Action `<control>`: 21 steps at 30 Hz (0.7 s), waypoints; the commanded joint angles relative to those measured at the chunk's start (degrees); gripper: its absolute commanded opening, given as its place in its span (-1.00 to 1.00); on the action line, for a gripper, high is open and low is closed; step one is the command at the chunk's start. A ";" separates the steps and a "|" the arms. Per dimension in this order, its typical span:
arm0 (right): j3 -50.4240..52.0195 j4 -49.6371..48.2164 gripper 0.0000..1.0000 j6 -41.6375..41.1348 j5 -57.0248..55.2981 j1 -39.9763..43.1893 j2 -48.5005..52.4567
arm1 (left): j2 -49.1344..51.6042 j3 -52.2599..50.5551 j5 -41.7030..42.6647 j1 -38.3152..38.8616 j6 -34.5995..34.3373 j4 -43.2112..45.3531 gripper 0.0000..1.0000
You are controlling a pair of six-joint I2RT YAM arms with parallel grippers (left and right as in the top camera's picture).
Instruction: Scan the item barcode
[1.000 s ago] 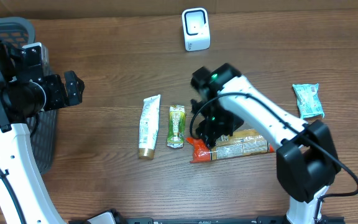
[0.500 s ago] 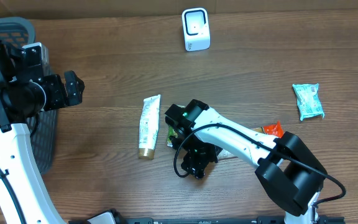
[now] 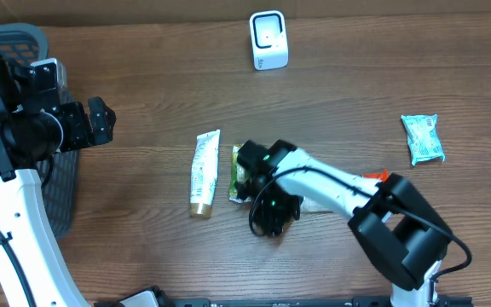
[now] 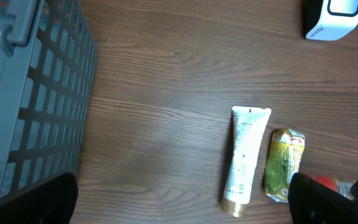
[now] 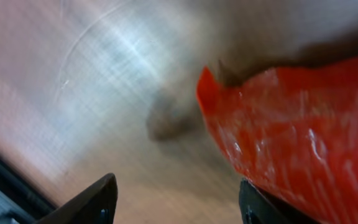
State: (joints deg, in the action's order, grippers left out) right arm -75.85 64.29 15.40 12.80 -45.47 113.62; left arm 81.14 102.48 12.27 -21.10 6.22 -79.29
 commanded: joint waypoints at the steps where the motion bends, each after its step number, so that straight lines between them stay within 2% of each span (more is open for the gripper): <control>1: -0.42 -2.43 0.22 -0.85 -0.22 6.16 -1.66 | 0.17 0.81 0.85 -0.15 0.85 0.02 0.99; 2: -0.50 -3.28 0.42 -1.09 -0.24 7.87 -1.66 | 0.17 0.81 0.85 -0.15 0.85 0.02 0.99; 6: -0.52 -7.76 0.72 -3.72 -0.15 14.80 -1.66 | 0.17 0.81 0.85 -0.15 0.85 0.02 0.99; 11: -0.52 -14.51 0.81 -4.94 0.26 22.97 -1.66 | 0.17 0.81 0.85 -0.15 0.85 0.02 0.99; 16: -0.61 -18.82 0.82 -4.85 2.91 28.26 -1.66 | 0.17 0.81 0.85 -0.15 0.85 0.02 0.99; 21: -6.47 -14.38 0.83 -4.46 10.32 31.71 -2.60 | 0.17 0.81 0.83 -0.15 0.85 0.02 0.99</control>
State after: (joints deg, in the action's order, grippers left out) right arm -77.32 48.40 10.96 17.23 -14.96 113.62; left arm 81.14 102.48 12.27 -21.10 6.22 -79.29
